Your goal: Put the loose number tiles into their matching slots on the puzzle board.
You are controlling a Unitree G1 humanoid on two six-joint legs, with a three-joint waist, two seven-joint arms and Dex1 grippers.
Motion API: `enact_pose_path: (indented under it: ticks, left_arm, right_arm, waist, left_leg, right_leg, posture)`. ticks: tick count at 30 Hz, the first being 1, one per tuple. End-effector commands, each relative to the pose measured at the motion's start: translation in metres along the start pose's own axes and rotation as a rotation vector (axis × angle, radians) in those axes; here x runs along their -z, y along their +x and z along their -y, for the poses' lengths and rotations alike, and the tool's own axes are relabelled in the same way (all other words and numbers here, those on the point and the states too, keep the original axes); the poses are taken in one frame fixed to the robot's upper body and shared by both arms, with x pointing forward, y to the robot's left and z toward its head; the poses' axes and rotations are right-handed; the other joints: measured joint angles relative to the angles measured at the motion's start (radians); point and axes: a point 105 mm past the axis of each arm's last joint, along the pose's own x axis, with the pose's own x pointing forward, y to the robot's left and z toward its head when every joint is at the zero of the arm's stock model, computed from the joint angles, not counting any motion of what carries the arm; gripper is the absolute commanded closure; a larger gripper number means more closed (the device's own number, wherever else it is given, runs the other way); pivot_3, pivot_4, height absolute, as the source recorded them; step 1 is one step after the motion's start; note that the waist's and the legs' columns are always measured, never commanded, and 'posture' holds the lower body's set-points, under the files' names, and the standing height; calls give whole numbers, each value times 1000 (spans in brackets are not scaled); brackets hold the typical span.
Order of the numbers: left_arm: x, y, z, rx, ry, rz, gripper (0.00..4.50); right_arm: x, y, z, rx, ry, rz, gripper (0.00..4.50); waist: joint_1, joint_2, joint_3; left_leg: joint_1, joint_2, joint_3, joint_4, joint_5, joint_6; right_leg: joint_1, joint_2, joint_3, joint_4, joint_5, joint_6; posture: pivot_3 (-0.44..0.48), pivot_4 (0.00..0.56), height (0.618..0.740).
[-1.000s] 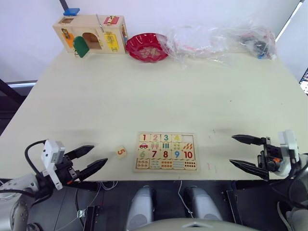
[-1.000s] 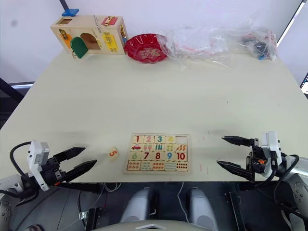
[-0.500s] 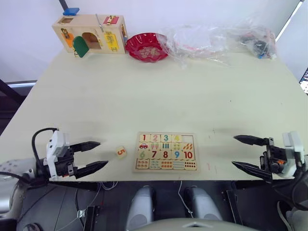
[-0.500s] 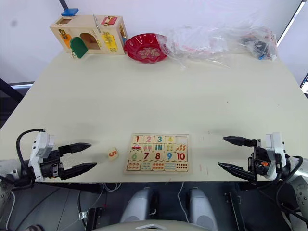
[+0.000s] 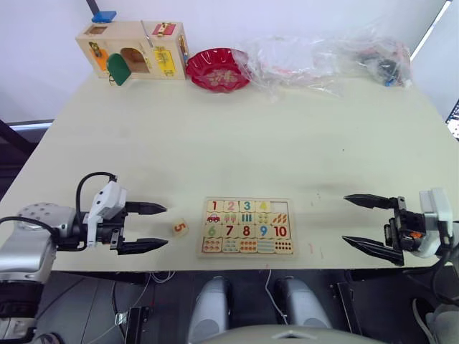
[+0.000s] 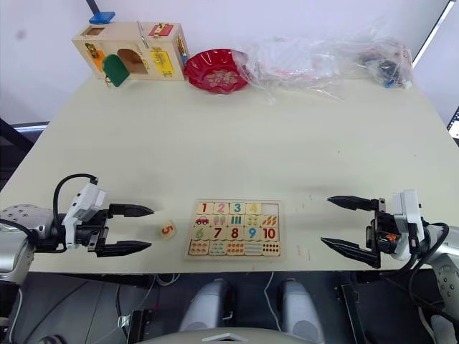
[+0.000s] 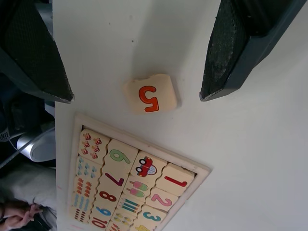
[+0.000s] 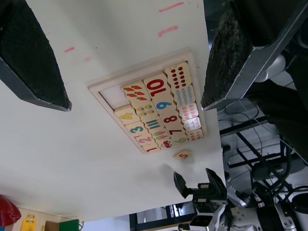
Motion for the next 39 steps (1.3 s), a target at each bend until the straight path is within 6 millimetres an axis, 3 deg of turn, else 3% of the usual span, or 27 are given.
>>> enact_pose_path:
  ticks: [1, 16, 18, 22, 25, 33, 39]
  left_arm:
    - [-1, 9, 2, -57, 31, 20, 64]
    - [24, 24, 8, -248, -7, 17, 64]
    - [28, 25, 9, -257, -2, 11, 558]
    - [35, 26, 13, -277, 5, 6, 1957]
    - [37, 26, 15, -299, 7, 16, 2474]
    - [25, 11, 18, -502, -93, 115, 2474]
    - [-1, 14, 18, -782, -227, 215, 2474]
  right_arm:
    - [-8, 2, -5, -12, -52, 14, 0]
    - [-8, 2, -8, -32, -70, 32, 0]
    - [-8, 3, -8, -34, -74, 30, 0]
    - [-7, 3, -7, -32, -80, 29, 0]
    - [-7, 4, -6, -33, -84, 31, 0]
    - [-16, 11, -10, -95, -108, 76, 0]
    - [-18, 16, -7, -120, -108, 85, 0]
  waist:
    - [-1, 0, 0]
    - [2, 1, -1]
    - [2, 1, -1]
    - [1, 1, -1]
    - [-1, 1, -1]
    - [-7, 1, -1]
    - [0, -1, -1]
  left_leg:
    - [0, 0, 0, 0, 0, 0]
    - [2, 0, -1, 1, 0, 0]
    - [2, 0, -1, 1, 0, 0]
    - [2, 0, -1, 1, 0, 0]
    - [2, 0, 0, 0, 0, 0]
    - [2, 1, 0, 0, 0, 0]
    - [1, 0, -1, 1, 0, 0]
  right_leg:
    - [0, 0, 0, 0, 0, 0]
    - [1, 0, 0, 1, 0, 0]
    - [1, 0, 0, 1, 0, 0]
    - [1, -1, 0, 1, 0, 0]
    - [1, -1, 1, 0, 0, 0]
    - [1, -3, 0, 0, 0, 0]
    - [1, -3, -1, 1, 0, 0]
  posture:
    - [0, 150, 740]
    - [0, 150, 740]
    - [0, 150, 740]
    - [0, 150, 740]
    - [0, 150, 740]
    - [0, 150, 740]
    - [0, 150, 740]
